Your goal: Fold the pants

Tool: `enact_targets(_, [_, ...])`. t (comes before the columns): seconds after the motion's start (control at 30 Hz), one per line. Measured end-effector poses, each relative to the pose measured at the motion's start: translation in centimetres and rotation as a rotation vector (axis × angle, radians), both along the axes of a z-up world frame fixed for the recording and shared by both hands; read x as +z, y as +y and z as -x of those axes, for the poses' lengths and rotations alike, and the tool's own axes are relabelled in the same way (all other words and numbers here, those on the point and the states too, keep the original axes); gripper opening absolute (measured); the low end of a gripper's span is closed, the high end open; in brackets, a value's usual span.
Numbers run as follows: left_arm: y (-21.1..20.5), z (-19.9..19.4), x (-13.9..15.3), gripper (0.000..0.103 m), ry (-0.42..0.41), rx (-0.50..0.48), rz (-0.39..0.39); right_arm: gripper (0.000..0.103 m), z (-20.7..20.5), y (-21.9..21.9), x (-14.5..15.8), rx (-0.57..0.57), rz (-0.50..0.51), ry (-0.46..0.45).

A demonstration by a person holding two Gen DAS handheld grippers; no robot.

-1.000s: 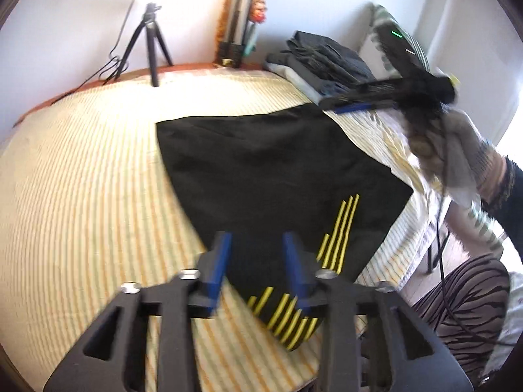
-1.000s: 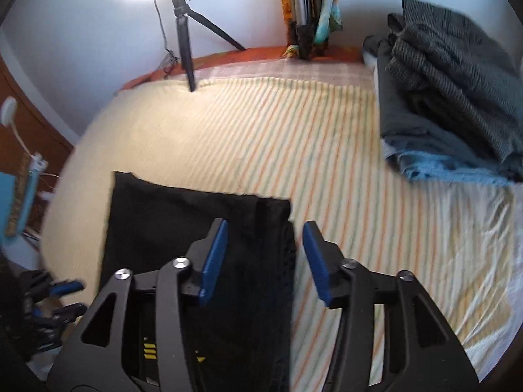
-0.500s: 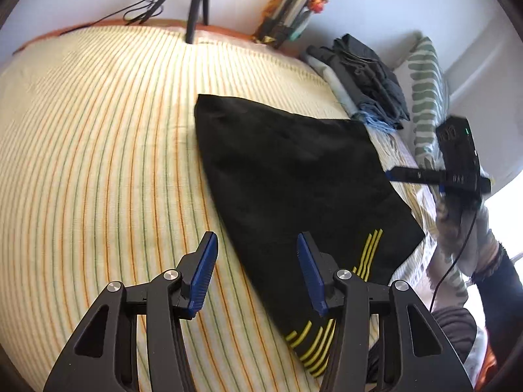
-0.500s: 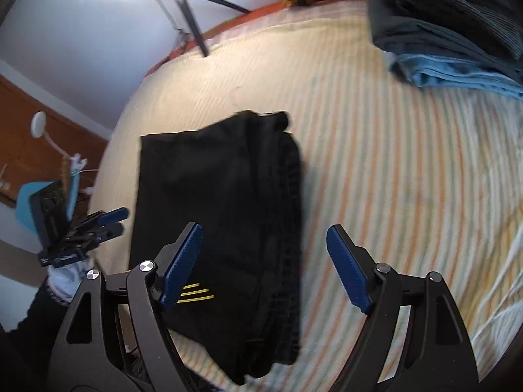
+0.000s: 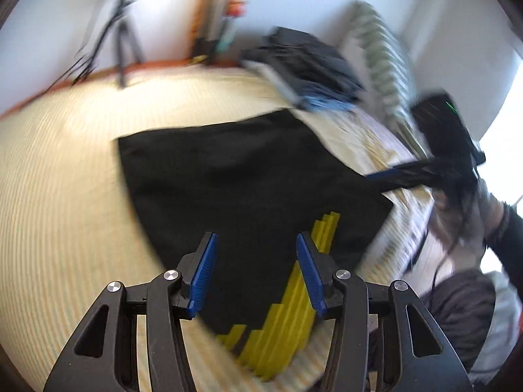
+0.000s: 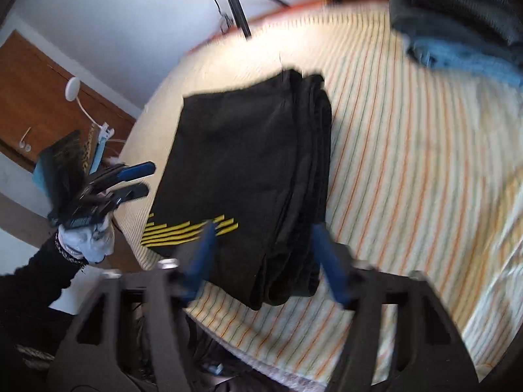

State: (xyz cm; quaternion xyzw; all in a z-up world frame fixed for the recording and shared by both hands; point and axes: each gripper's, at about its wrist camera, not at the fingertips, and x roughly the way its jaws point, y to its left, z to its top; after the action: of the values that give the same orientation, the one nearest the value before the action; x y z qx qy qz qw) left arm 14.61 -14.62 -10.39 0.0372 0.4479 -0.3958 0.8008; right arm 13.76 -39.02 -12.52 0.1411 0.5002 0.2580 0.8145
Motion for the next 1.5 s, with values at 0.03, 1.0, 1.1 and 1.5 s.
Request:
enact_targets(0.03, [-0.9, 0.8, 0.3, 0.048, -0.025, -0.032, -0.006, 0.041, -0.2, 0.1, -0.1, 0.004, -0.028, 0.025])
enact_targets(1.0, [-7.0, 5.1, 0.2, 0.048, -0.039, -0.233, -0.001, 0.037, 2.3, -2.1, 1.1, -0.120, -0.006, -0.046])
enact_targets(1.1, [-10.1, 5.8, -0.3, 0.048, -0.064, -0.282, -0.015, 0.036, 3.2, -3.4, 1.0, -0.175, -0.021, -0.036])
enact_targets(1.5, [-13.1, 4.0, -1.3, 0.004, -0.119, -0.246, -0.023, 0.036, 6.0, -4.0, 1.4, -0.200, -0.051, 0.026])
